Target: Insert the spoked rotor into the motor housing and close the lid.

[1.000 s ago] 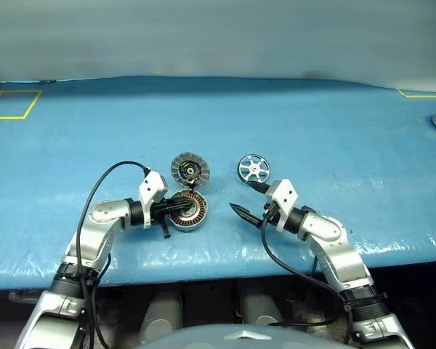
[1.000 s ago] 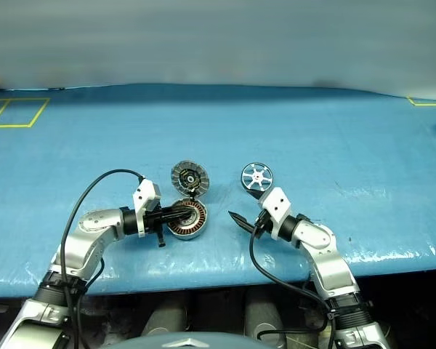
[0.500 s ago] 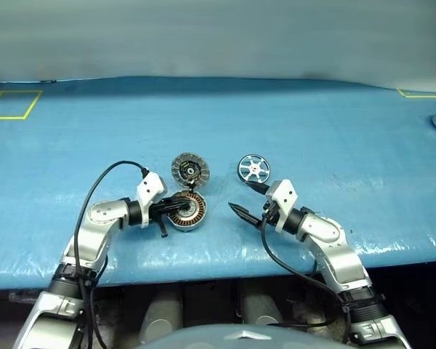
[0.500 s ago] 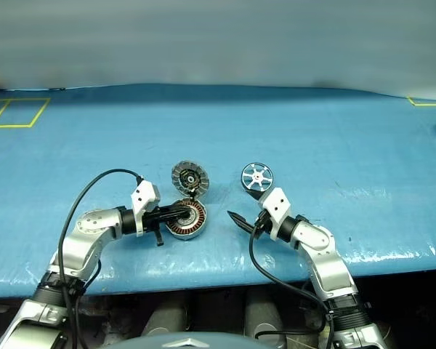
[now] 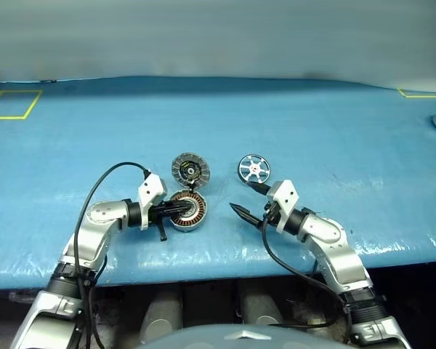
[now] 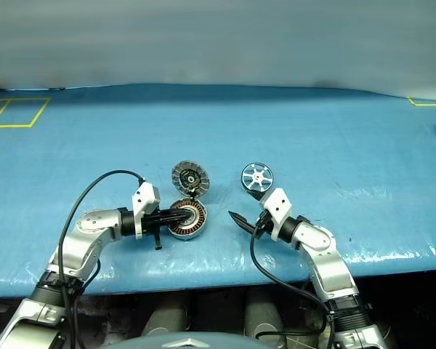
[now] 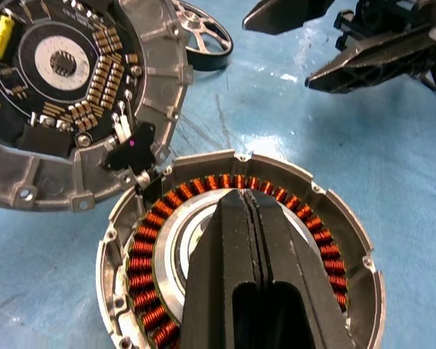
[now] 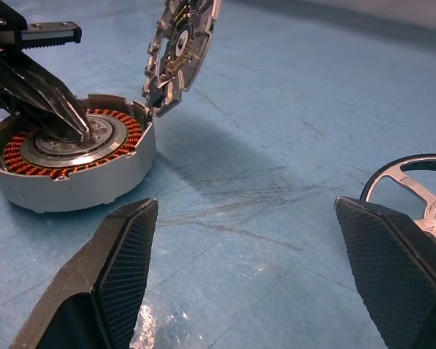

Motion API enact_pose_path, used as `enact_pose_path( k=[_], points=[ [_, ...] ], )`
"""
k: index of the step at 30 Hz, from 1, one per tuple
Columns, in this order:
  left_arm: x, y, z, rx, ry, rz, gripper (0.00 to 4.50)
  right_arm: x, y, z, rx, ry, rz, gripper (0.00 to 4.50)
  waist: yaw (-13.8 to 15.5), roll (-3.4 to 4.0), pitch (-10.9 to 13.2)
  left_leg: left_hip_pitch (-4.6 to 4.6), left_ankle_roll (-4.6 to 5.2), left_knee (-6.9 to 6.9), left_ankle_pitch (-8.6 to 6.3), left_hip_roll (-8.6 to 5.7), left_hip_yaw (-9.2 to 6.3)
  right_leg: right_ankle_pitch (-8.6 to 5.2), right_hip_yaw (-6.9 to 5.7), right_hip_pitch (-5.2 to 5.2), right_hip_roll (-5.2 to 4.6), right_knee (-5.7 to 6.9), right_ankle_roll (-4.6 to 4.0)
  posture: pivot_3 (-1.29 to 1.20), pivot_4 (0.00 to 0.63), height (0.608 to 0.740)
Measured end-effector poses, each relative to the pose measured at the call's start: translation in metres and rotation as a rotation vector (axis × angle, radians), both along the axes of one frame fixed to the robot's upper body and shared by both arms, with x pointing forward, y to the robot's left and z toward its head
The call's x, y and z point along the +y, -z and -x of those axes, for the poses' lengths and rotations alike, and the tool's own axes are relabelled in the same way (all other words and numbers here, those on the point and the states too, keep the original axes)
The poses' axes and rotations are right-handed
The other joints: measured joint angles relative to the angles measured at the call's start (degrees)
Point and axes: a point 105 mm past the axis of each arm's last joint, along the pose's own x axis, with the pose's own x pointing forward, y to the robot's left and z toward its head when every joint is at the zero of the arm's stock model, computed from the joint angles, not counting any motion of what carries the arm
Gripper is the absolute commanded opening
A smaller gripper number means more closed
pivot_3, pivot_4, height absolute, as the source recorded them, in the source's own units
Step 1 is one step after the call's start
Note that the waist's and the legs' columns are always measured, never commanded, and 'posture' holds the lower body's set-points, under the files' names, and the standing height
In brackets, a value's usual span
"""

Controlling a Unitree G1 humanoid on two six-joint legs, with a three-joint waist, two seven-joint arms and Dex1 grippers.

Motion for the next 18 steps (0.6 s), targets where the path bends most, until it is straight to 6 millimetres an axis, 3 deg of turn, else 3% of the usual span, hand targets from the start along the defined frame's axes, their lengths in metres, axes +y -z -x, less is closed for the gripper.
enact_pose_path(
  k=[8,14,18],
  points=[
    [0.002,0.001,-0.001,-0.038,0.002,-0.060,0.02,0.000,0.000,0.000,-0.001,0.000,-0.001,4.12,-0.03,0.07,-0.05,0.06,0.00,0.00,0.00,0.01,0.01,-0.01,0.01,0.03,0.00,0.01,-0.01,0.00,0.150,0.740],
    [0.009,-0.003,-0.004,-0.025,-0.084,0.024,0.02,0.000,0.000,0.001,0.001,0.001,-0.001,4.12,-0.01,0.06,-0.03,0.00,0.00,-0.01,0.00,0.01,0.00,0.00,0.00,-0.03,0.00,0.01,-0.01,0.00,0.150,0.740],
    [0.010,-0.017,-0.005,-0.046,-0.109,0.100,0.02,0.000,0.001,0.002,0.002,0.001,-0.002,4.12,0.04,0.04,-0.02,-0.02,0.00,0.01,0.00,0.01,0.00,0.00,0.00,-0.01,0.00,0.00,0.00,0.00,0.150,0.740]
  ],
)
